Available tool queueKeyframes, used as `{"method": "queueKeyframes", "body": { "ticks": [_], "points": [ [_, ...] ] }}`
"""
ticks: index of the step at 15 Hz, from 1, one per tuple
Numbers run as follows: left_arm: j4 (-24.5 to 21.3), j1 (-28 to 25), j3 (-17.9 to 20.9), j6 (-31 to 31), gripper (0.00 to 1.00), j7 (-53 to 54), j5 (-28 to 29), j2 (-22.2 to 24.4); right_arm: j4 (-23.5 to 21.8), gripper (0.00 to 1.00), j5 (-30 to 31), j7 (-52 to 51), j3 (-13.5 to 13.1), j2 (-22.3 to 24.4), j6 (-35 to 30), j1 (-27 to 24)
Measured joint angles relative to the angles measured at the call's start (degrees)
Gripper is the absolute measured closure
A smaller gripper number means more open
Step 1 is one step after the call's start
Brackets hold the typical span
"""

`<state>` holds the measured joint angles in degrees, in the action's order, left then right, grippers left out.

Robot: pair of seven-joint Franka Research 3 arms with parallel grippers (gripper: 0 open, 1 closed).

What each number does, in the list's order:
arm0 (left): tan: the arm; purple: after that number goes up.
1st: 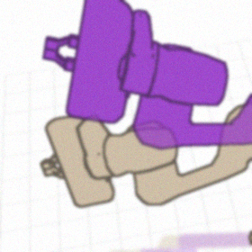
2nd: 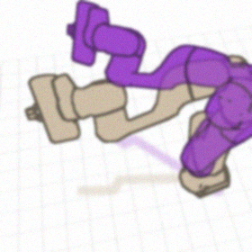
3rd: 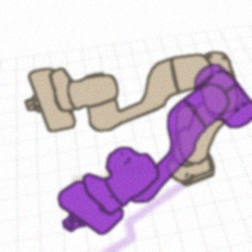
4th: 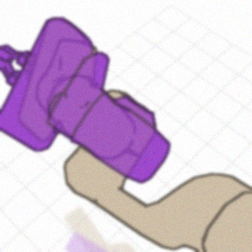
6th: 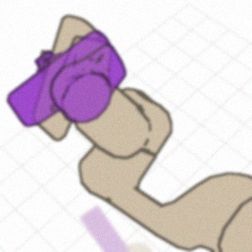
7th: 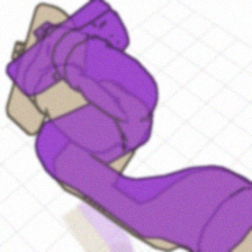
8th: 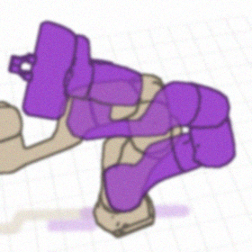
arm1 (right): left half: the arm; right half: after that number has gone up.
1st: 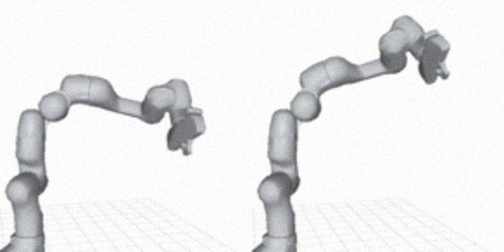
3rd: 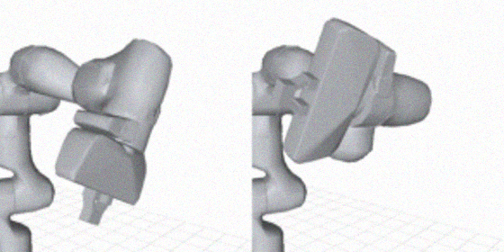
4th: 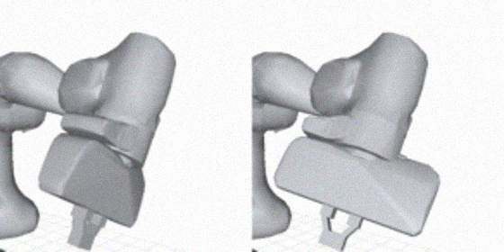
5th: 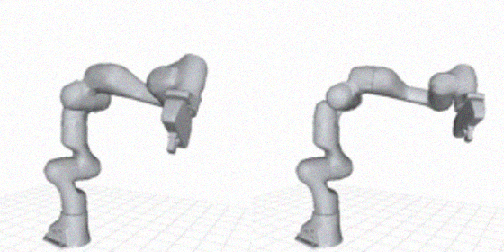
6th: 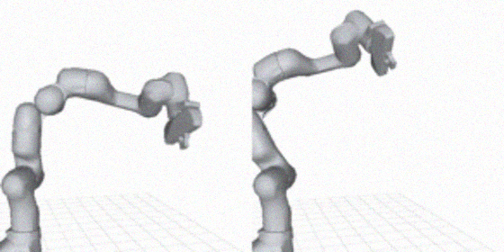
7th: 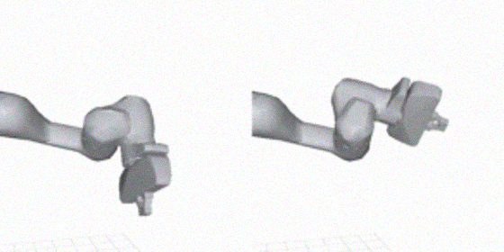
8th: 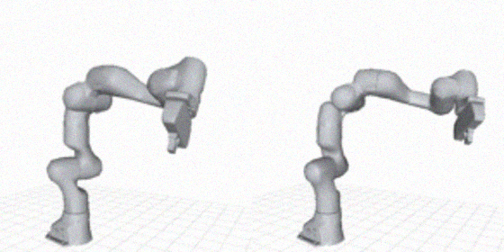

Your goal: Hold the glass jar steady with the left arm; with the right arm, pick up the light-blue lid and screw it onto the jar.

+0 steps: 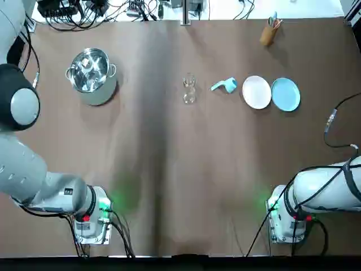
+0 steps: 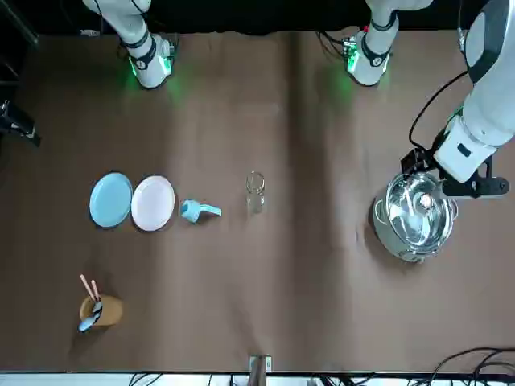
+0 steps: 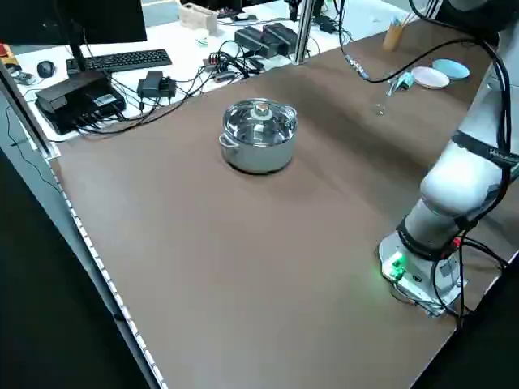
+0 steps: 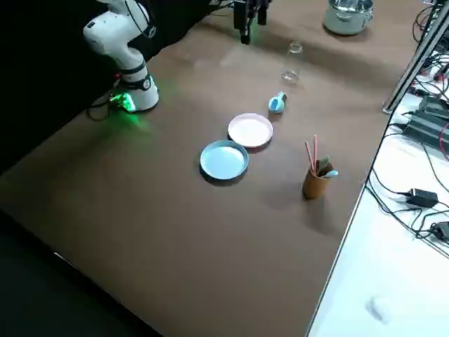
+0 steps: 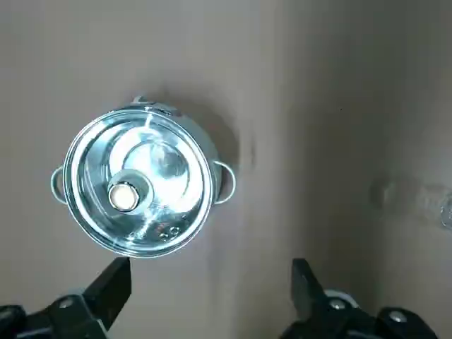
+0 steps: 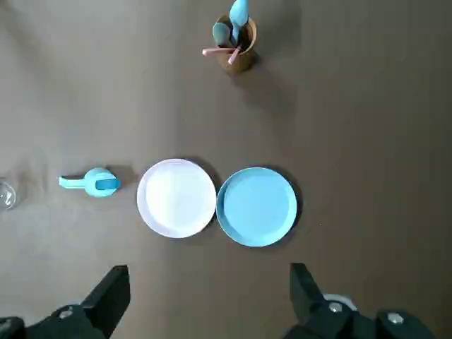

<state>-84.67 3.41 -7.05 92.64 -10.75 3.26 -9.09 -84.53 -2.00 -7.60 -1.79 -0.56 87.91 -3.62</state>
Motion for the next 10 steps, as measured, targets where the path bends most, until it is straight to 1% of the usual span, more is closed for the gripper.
{"method": "queueKeyframes", "body": {
  "ticks": [8, 10],
  "points": [
    [0.6, 0.1, -0.1, 0.0, 0.00, 0.3, 0.0, -0.3, 0.0, 0.00, 0.0, 0.0, 0.0, 0.0, 0.0, 0.0],
    [0.7, 0.2, -0.4, 0.2, 0.00, 0.7, -0.8, -0.7, 0.0, 0.00, 0.0, 0.0, 0.0, 0.0, 0.0, 0.0]
  ]
}}
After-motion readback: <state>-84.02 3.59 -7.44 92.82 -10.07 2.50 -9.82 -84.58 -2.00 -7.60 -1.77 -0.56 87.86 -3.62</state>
